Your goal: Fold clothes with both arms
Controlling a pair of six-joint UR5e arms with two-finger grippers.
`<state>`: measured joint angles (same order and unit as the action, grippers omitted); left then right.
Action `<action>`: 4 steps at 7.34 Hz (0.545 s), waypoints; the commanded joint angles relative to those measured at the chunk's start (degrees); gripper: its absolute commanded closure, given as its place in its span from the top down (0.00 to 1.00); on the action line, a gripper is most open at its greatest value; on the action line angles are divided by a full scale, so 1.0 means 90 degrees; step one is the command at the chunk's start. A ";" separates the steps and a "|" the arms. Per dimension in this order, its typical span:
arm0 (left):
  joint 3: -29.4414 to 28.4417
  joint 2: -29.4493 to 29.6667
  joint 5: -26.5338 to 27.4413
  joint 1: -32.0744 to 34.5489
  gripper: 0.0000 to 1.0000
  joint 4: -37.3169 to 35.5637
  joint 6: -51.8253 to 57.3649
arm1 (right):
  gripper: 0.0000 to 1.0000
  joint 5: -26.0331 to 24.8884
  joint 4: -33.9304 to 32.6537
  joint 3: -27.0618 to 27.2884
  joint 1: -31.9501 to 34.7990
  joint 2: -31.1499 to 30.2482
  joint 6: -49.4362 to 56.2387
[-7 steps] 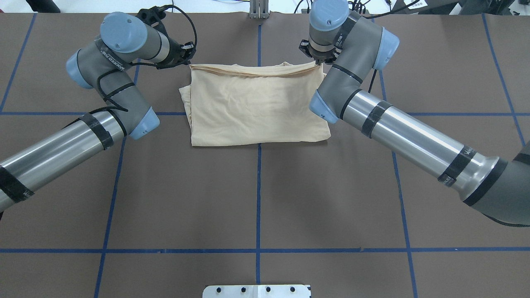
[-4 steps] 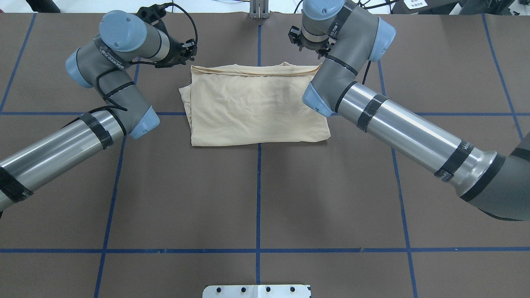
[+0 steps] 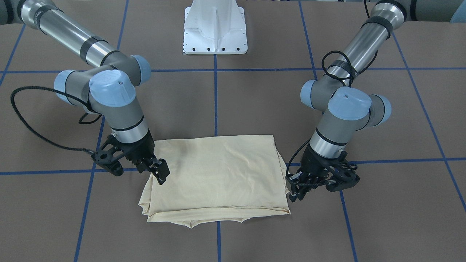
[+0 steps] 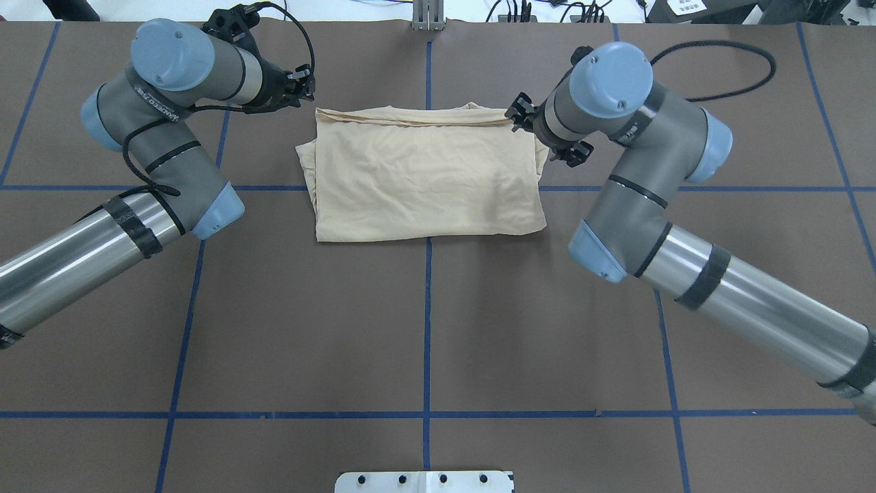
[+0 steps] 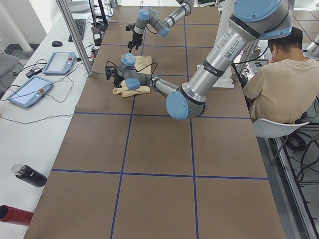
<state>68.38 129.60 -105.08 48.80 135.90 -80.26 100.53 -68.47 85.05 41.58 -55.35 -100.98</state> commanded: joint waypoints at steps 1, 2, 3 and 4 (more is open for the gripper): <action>0.0272 -0.0219 -0.0180 -0.0002 0.35 -0.0012 0.0246 | 0.86 -0.0573 0.0010 0.0657 -0.0517 -0.0606 -0.0907; 0.0379 -0.0298 -0.0180 -0.0002 0.35 -0.0031 0.0275 | 0.85 -0.0584 0.0010 0.0657 -0.0634 -0.0752 -0.0996; 0.0429 -0.0299 -0.0170 -0.0002 0.35 -0.0041 0.0285 | 0.84 -0.0574 0.0010 0.0657 -0.0645 -0.0831 -0.0997; 0.0458 -0.0299 -0.0170 -0.0002 0.35 -0.0041 0.0285 | 0.83 -0.0584 0.0010 0.0648 -0.0761 -0.0909 -0.0987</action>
<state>72.00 127.05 -106.61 48.78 135.58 -77.80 95.42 -68.38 90.85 35.75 -62.53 -109.67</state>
